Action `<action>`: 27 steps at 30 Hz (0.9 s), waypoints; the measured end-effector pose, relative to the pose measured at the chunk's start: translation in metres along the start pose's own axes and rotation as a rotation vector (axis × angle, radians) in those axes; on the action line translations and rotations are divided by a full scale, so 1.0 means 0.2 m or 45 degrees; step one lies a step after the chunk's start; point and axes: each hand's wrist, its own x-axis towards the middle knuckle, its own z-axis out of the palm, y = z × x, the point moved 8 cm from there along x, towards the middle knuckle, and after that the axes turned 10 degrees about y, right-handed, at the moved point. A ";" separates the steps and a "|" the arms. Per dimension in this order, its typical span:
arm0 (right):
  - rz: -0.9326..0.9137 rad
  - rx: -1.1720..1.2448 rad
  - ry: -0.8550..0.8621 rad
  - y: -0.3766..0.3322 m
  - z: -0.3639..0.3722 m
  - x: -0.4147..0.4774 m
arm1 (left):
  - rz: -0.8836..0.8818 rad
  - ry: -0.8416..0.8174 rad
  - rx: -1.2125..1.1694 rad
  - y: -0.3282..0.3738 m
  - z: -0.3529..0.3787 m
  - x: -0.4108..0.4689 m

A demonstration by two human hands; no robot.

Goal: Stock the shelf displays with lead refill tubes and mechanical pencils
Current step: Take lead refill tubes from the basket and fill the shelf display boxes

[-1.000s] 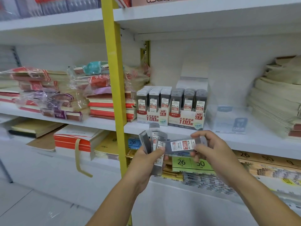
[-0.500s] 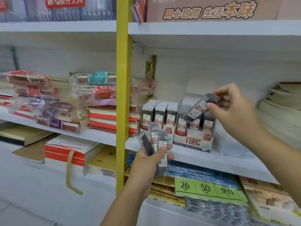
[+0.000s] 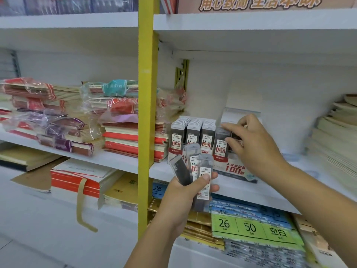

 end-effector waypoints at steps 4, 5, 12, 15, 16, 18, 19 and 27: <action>0.199 0.488 0.036 -0.03 -0.04 -0.20 | 0.009 -0.048 -0.023 0.02 0.02 -0.03; 0.300 0.634 -0.075 -0.04 0.00 -0.26 | 0.009 -0.058 -0.018 0.02 0.03 -0.03; 0.744 1.114 -0.176 0.00 0.09 -0.44 | -0.074 -0.096 0.012 -0.03 0.05 -0.07; 0.774 1.111 -0.159 0.02 0.07 -0.44 | -0.104 -0.112 -0.005 -0.05 0.03 -0.08; 0.771 1.116 -0.176 0.02 0.08 -0.43 | -0.110 -0.106 -0.006 -0.05 0.03 -0.08; 0.750 1.134 -0.190 0.00 0.07 -0.42 | -0.109 -0.086 -0.013 -0.06 0.02 -0.08; 0.734 1.136 -0.179 -0.01 0.06 -0.41 | -0.103 -0.073 -0.016 -0.06 0.02 -0.08; 0.293 0.929 0.304 -0.01 -0.30 -0.09 | -0.001 0.076 -0.015 0.00 -0.07 -0.03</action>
